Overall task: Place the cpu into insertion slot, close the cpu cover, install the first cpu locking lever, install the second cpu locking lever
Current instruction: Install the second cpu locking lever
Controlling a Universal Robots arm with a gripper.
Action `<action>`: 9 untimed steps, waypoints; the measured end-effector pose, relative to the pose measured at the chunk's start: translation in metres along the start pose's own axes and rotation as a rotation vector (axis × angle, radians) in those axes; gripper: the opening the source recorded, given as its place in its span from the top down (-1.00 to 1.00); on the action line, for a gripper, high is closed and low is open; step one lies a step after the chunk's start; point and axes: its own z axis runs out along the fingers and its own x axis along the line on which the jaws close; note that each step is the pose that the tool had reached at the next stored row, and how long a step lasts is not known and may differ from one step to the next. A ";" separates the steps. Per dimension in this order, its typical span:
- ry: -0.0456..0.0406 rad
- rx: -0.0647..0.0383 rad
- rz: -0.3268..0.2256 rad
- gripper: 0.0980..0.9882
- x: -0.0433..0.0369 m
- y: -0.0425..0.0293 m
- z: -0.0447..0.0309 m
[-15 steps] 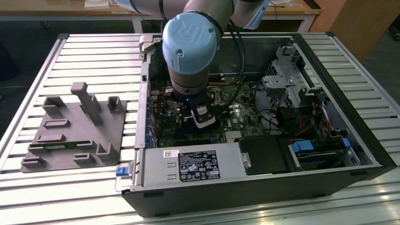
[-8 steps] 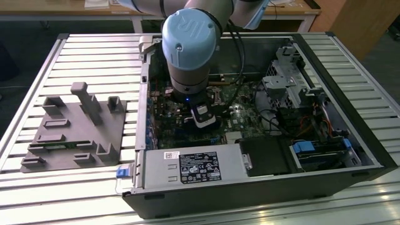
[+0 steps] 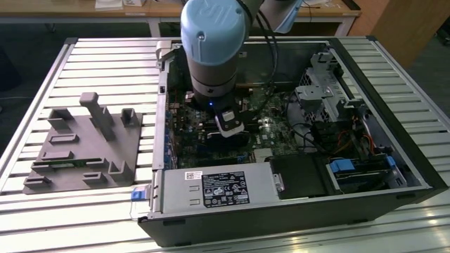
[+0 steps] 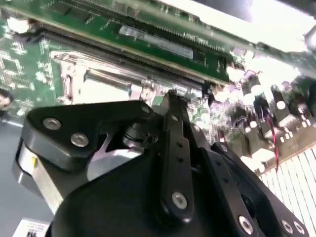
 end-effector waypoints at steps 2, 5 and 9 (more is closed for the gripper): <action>-0.0001 0.000 0.000 0.98 0.0002 0.0033 -0.0085; -0.0001 0.000 0.000 0.98 0.0005 0.0074 -0.0194; -0.0059 0.012 0.008 0.98 -0.0014 0.0090 -0.0226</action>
